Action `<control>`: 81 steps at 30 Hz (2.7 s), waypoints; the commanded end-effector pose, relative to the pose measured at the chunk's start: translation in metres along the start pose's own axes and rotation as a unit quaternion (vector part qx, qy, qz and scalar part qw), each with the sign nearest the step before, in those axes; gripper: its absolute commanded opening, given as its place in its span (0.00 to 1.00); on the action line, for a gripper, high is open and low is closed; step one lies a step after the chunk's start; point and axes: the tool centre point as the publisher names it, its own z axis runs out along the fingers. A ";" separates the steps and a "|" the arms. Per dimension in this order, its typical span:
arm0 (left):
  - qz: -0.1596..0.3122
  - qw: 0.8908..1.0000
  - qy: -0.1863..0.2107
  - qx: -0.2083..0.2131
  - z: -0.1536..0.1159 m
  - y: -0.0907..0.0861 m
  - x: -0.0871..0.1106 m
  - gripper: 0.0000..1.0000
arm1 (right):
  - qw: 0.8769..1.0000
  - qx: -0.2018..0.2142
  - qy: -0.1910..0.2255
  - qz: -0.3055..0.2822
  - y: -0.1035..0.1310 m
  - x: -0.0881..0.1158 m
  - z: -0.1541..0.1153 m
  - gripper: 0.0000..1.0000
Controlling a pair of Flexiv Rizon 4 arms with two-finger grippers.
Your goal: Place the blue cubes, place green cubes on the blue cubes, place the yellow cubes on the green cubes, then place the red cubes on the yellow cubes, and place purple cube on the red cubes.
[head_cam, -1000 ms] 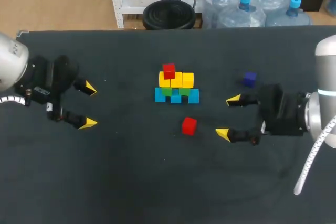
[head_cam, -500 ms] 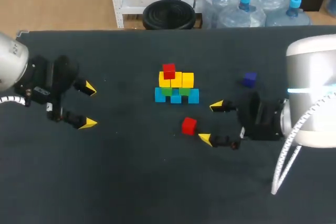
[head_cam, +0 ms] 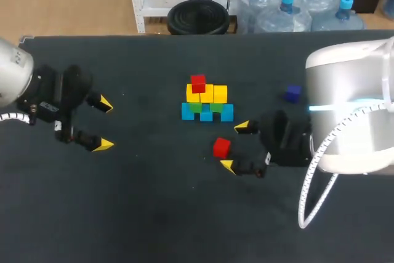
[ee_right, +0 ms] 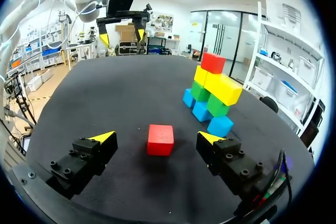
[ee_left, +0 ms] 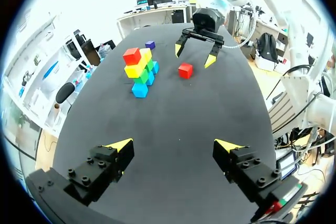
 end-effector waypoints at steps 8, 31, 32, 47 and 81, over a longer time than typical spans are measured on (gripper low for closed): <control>0.001 1.000 -0.002 0.000 0.001 0.001 0.001 1.00 | 1.000 0.001 0.002 0.001 -0.006 0.003 0.013 0.81; 0.001 1.000 -0.002 0.000 0.001 0.001 0.001 1.00 | 1.000 -0.017 0.000 0.005 -0.005 0.006 0.028 0.17; 0.001 1.000 -0.002 0.000 0.001 0.001 0.001 1.00 | 1.000 -0.017 0.000 0.005 -0.005 0.006 0.028 0.07; 0.001 1.000 -0.002 0.000 0.001 0.001 0.001 1.00 | 0.995 -0.097 0.005 -0.007 -0.016 -0.011 0.001 0.00; 0.001 1.000 -0.002 0.000 0.001 0.001 0.001 1.00 | 0.987 -0.152 0.052 -0.019 -0.093 -0.078 -0.029 0.00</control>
